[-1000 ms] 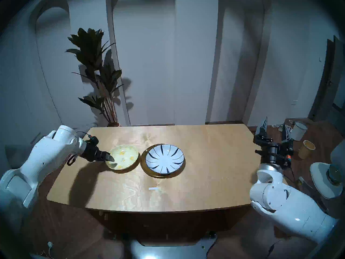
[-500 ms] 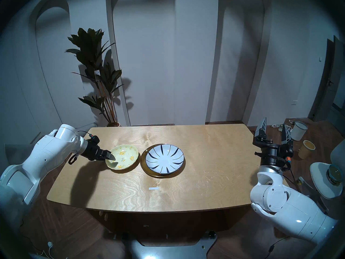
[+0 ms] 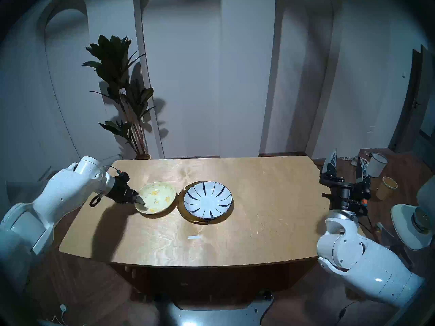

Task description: Stack the plates into one stack

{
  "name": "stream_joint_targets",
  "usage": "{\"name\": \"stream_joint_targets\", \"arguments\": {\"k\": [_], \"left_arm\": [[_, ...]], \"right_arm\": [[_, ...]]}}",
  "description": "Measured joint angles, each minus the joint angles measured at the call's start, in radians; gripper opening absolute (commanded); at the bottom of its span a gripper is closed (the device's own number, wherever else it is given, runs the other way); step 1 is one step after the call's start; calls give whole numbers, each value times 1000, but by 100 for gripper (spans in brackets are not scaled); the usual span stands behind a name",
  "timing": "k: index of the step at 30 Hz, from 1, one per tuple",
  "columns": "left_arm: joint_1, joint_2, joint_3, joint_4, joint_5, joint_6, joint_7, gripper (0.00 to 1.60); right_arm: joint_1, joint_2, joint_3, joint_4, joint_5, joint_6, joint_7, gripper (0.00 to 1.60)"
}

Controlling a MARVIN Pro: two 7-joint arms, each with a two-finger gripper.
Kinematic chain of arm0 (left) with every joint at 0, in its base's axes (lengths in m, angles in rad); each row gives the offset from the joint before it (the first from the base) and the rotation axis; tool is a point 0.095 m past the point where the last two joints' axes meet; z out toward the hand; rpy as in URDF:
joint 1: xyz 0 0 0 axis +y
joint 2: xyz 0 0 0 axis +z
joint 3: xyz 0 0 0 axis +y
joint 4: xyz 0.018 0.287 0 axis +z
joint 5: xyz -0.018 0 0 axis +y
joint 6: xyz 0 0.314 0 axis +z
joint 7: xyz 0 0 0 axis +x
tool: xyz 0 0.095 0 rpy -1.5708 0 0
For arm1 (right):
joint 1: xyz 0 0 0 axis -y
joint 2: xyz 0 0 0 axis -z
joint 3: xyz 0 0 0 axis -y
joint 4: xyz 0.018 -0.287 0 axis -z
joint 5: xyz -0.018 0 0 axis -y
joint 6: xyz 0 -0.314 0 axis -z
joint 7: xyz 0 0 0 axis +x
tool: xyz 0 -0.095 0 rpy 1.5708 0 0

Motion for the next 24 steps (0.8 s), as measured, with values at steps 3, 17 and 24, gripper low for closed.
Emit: {"name": "stream_joint_targets", "arguments": {"k": [3,17,24], "left_arm": [[-10,-3,15,10,-9,0,0,6],[-54,-18,86,65,-64,0,-3,0],[-72,-24,116,94,-96,0,-5,0]], "right_arm": [[-6,-3,5,0,-4,-1,1,160],[-32,-25,26,-1,-17,-3,4,160],[-39,-37,30,0,-21,-3,5,160]]}}
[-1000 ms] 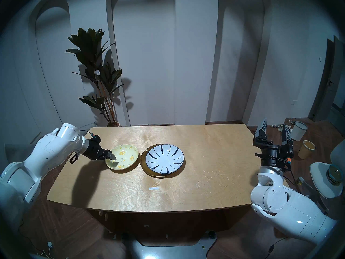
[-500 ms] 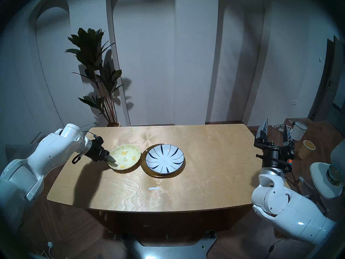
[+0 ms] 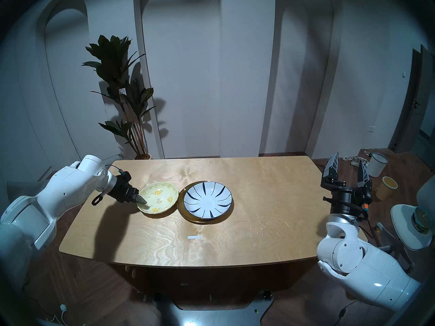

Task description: Stack the plates into one stack

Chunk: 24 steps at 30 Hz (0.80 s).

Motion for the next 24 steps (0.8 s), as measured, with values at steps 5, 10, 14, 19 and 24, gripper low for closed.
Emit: {"name": "stream_joint_targets", "arguments": {"k": [5,10,14,19,24], "left_arm": [[-11,-5,17,26,-30,0,-2,0],[-20,-8,31,51,-64,0,-2,0],[-30,-6,39,75,-100,0,-2,0],[-46,3,39,92,-129,0,-2,0],[-62,11,37,105,-154,0,-1,0]], "right_arm": [[-1,-8,2,0,-2,0,1,160],[1,-15,2,1,-4,0,1,160],[4,-22,2,2,-6,4,0,160],[7,-28,0,3,-7,11,-6,160],[11,-35,-3,3,-8,22,-15,160]]}}
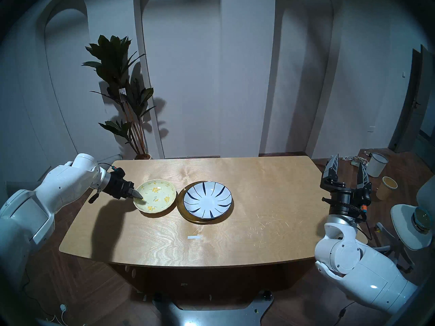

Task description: Stack the plates into one stack

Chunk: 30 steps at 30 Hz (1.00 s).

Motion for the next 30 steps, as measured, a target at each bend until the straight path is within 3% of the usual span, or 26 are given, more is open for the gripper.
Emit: {"name": "stream_joint_targets", "arguments": {"k": [18,30], "left_arm": [[-20,9,1,64,-76,0,3,0],[-21,-21,0,121,-125,0,5,0]], "right_arm": [[14,-19,-12,0,-9,34,-21,160],[23,-31,-22,3,-13,52,-21,160]]}}
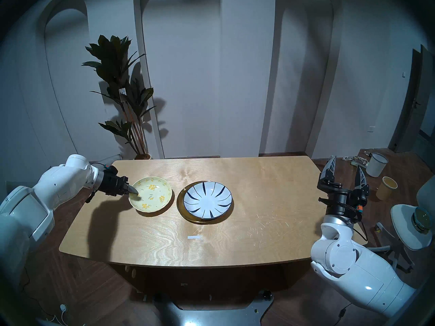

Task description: Stack the plates into one stack

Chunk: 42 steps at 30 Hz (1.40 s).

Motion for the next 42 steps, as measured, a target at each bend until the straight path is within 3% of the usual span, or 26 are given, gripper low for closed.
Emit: {"name": "stream_joint_targets", "arguments": {"k": [22,42], "left_arm": [[-43,-43,-27,91,-71,0,5,0],[-84,-83,-28,134,-87,0,7,0]], "right_arm": [[20,-19,-15,21,-1,30,9,160],[41,-35,-27,35,-1,51,27,160]]}}
